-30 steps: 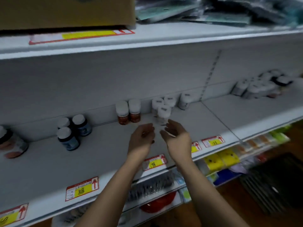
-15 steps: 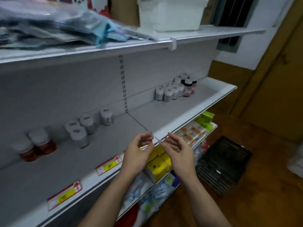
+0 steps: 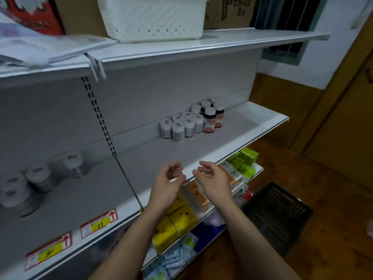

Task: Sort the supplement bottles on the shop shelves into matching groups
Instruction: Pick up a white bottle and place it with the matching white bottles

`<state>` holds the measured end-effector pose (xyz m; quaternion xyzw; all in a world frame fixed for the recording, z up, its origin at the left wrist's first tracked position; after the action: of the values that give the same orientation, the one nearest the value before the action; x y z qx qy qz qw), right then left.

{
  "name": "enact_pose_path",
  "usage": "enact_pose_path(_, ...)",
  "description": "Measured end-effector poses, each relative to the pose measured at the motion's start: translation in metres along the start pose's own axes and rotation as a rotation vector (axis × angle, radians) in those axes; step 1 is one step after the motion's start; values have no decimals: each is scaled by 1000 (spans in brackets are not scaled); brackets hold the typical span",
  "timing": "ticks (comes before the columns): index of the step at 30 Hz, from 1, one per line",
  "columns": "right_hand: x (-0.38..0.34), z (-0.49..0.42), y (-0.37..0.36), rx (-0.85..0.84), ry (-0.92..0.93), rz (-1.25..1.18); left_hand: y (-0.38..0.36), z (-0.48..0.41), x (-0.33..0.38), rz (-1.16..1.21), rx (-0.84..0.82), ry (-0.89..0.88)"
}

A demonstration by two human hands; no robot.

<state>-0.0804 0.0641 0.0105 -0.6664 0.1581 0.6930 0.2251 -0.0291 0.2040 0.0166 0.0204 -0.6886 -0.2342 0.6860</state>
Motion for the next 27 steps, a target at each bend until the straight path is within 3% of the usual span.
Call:
enact_pose_path(10, 18, -171, -54, -68, -130, 152, -21, -171, -16, -21, 81, 127)
enact_pose_path(15, 21, -226, -69, -76, -100, 166, -32, -228, -19, -126, 84, 89)
enact_pose_path(20, 39, -243, -70, -125, -164, 79, -39, -247, -28, -97, 117, 176)
enact_pose_path(25, 33, -240, -51, -216, -109, 150, -41, -232, -17, -105, 232, 144)
enact_pose_path(27, 28, -225, -35, -216, -113, 42, -47, -211, -10, -82, 257, 159)
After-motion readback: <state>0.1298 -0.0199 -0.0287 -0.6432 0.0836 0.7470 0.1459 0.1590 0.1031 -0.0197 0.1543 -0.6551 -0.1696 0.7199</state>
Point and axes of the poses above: each hand's wrist, its own z-axis away from the middle knuckle, its own y-axis out of the back of the hand, x = y × z, the point moved 3 cm from there along -z, towards the middle knuckle, and after that the axes turned 15 degrees about -z, right-handed, at the moved point
